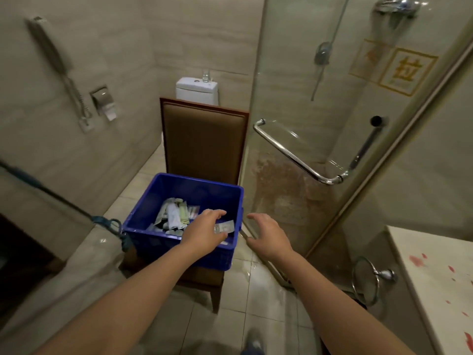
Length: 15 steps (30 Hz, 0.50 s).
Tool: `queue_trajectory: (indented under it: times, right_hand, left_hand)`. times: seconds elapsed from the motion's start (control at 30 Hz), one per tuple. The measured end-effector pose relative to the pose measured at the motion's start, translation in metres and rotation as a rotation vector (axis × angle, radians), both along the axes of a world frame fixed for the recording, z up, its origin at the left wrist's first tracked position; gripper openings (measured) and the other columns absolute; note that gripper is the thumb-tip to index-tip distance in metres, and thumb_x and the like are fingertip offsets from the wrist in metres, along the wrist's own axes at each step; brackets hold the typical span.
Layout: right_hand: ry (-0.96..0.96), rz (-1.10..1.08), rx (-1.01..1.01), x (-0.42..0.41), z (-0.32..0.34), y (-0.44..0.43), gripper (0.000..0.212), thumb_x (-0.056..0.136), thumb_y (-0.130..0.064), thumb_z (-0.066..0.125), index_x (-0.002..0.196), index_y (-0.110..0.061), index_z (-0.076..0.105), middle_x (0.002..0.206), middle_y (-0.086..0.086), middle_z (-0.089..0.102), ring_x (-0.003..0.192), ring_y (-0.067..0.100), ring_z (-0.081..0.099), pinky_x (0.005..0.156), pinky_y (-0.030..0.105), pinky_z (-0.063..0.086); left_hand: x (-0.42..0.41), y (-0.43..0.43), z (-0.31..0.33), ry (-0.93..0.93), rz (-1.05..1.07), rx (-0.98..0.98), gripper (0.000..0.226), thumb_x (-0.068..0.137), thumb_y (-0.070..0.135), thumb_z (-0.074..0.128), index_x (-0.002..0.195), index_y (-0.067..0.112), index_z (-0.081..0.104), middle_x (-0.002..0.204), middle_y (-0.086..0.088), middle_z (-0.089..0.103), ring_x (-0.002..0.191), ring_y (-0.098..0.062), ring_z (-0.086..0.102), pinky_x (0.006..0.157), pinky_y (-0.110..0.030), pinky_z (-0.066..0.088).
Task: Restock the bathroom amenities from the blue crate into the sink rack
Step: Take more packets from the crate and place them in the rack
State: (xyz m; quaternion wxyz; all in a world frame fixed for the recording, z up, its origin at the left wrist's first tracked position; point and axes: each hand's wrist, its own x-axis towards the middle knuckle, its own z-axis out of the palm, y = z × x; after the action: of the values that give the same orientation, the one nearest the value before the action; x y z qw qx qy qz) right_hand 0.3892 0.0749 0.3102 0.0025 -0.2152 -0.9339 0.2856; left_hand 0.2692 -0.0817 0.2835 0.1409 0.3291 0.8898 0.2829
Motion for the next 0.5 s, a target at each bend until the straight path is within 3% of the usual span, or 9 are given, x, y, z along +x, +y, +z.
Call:
queue_trajectory:
  times: [0.5]
  right_hand:
    - [-0.125, 0.306, 0.026, -0.135, -0.023, 0.034, 0.064, 0.085, -0.022, 0.064, 0.144, -0.025, 0.041, 0.143, -0.005, 0.045, 0.130, 0.016, 0.044, 0.106, 0.035, 0.043]
  left_hand:
    - [-0.078, 0.002, -0.033, -0.049, 0.286, -0.102, 0.060, 0.085, 0.038, 0.070, 0.139, 0.037, 0.043, 0.141, 0.012, 0.046, 0.121, -0.012, 0.052, 0.094, -0.034, 0.051]
